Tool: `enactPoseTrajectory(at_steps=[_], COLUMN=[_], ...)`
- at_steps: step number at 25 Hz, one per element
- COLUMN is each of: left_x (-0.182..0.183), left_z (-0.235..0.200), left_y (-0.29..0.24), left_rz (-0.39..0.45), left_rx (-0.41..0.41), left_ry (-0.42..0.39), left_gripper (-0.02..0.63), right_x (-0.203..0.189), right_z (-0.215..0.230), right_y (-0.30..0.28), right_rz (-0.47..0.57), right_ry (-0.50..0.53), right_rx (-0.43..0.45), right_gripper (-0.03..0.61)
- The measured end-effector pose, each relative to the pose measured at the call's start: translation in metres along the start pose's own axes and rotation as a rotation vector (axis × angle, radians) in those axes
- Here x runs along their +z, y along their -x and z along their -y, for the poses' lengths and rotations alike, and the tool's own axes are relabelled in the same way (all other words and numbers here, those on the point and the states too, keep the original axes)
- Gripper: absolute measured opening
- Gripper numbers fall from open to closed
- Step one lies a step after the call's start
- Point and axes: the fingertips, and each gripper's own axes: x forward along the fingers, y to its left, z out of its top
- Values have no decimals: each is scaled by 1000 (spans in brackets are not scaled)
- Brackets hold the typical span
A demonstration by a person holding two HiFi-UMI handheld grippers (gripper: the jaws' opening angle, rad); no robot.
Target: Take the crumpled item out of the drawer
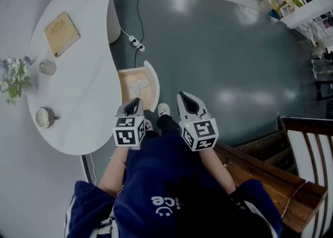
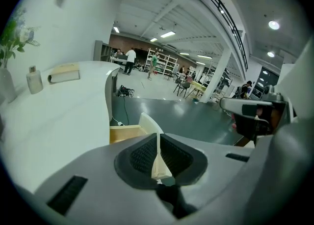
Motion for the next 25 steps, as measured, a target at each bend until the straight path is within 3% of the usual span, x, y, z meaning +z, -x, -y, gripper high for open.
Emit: enactPoseTrajectory(at_steps=[3,9,12,25], left_x=[-1,-2,-2,-10], left_z=[-2,-12,-17,-44], left_y=[-12,-37,-48,-111], left_rz=[-32,-81,-103,-187], left_rx=[12,48,59,117], left_ry=[21,26,41,119], left_gripper=[14,160,198,238], right_x=[4,-3,-6,-10], right_z=[7,21,29,65], right_y=[-8,-19,-23,-40], right_rz=[-13,-51,-66,-138], right_ry=[4,-7,-16,-25], right_rx=[21,39,44,44], right_gripper=[8,8,8,8])
